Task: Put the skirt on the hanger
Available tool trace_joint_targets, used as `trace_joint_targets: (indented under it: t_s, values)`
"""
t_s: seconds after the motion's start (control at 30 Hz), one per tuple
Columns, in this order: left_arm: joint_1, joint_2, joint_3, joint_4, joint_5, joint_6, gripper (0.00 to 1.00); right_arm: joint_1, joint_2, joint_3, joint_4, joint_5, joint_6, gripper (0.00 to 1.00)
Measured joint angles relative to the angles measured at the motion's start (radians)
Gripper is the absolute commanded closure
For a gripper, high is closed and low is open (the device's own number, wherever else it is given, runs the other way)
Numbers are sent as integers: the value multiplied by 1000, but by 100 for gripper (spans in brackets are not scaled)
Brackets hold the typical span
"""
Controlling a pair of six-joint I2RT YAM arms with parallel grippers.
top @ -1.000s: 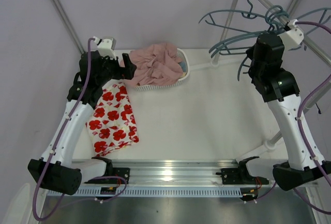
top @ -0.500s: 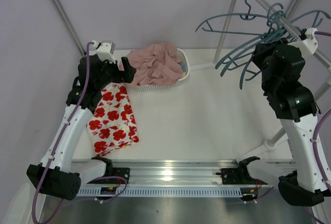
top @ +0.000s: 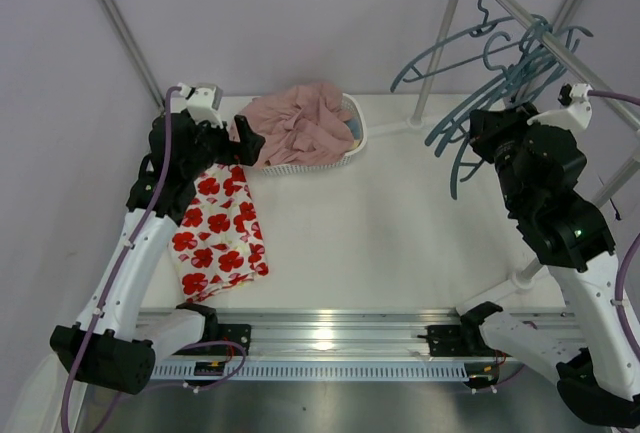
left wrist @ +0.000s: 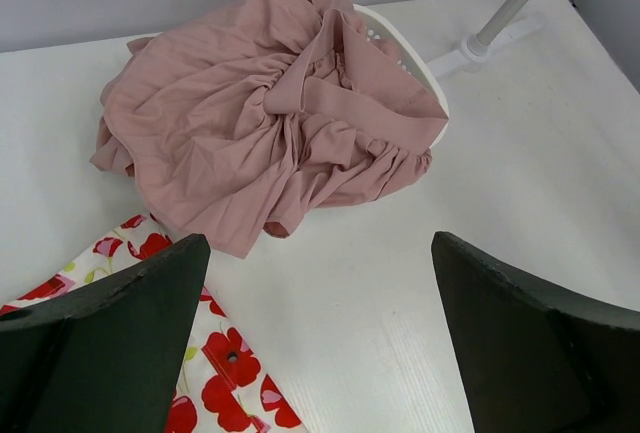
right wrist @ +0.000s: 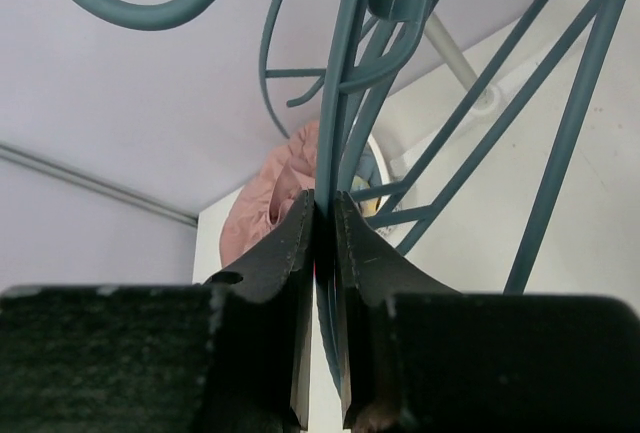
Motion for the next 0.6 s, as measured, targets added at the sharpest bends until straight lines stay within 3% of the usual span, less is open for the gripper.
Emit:
trace_joint_targets:
  t_s: [0.3, 0.6]
  values:
    - [1, -1, -18, 3, 6, -7, 1, 150, -84, -148, 35, 119, 38, 100]
    - [1, -1, -26, 3, 19, -17, 1, 460, -142, -327, 149, 450, 25, 100]
